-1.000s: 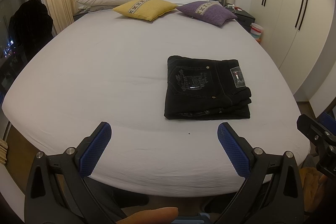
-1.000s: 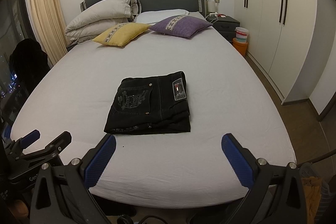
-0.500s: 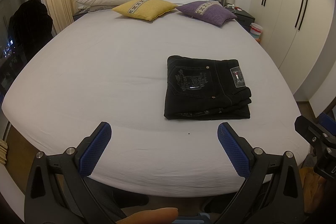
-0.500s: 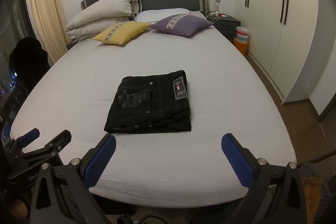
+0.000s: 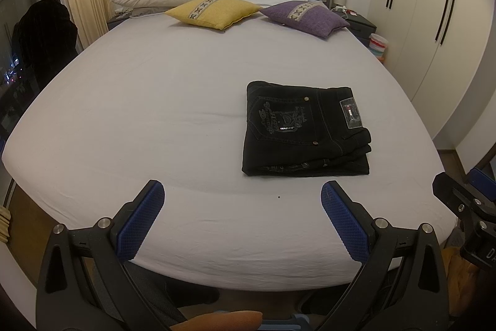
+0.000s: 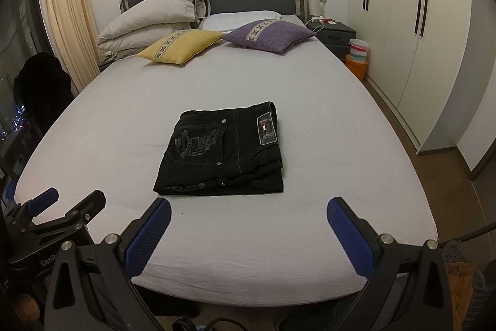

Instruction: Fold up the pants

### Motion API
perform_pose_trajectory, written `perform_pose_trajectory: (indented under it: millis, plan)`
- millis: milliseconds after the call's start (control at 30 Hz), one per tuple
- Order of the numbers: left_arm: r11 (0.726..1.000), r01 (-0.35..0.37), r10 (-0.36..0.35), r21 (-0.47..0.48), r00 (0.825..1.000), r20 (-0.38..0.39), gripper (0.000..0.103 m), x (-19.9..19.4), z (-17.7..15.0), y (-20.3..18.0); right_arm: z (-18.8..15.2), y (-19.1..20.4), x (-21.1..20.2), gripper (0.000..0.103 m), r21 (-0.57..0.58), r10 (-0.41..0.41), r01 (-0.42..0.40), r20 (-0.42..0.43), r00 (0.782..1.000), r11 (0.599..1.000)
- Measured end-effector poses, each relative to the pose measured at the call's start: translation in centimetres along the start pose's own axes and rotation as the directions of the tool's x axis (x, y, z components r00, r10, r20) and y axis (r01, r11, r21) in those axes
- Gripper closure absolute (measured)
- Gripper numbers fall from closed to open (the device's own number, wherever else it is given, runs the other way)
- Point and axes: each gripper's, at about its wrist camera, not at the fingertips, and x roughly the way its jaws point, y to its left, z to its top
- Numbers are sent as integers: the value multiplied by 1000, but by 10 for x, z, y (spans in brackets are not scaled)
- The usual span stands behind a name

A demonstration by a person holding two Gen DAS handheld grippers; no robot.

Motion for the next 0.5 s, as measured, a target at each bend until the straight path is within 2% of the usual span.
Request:
perform_pose_trajectory:
  millis: [500]
  plan:
    - [1000,0,0,1,1000,-2,0,2,-3,-3,-1,-2,3,0,-3,4,-4,-9,1000,1000]
